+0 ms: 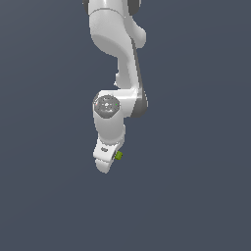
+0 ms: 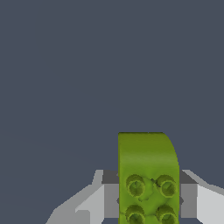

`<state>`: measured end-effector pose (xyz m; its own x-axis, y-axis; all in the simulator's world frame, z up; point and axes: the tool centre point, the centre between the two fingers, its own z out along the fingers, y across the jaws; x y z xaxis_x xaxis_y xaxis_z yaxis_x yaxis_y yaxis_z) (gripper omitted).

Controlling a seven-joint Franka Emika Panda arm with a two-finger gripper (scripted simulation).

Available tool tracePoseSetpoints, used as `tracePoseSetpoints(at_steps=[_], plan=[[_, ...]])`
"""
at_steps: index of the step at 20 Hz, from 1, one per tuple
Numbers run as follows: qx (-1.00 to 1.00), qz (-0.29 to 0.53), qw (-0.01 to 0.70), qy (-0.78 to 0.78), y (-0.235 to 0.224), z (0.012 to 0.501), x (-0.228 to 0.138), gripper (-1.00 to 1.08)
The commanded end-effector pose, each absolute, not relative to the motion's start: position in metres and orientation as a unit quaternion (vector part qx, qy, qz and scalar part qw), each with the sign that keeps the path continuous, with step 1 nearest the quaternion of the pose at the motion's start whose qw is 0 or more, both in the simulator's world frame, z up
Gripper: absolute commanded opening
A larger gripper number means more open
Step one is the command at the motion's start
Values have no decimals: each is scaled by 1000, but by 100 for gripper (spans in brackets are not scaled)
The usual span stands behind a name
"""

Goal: Pick up the object and move it to a goal position.

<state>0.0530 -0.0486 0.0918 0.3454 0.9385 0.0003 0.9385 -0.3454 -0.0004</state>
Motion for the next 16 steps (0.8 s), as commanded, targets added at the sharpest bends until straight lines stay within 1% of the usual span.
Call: tracePoseSetpoints(at_steps=[1,11,16], plan=[[-820,0,1,-572,-72,113,57,-100],[-820,-1,1,-572,-161,191,76,-100],[-820,-1,1,-572,-197,222,85,-100]])
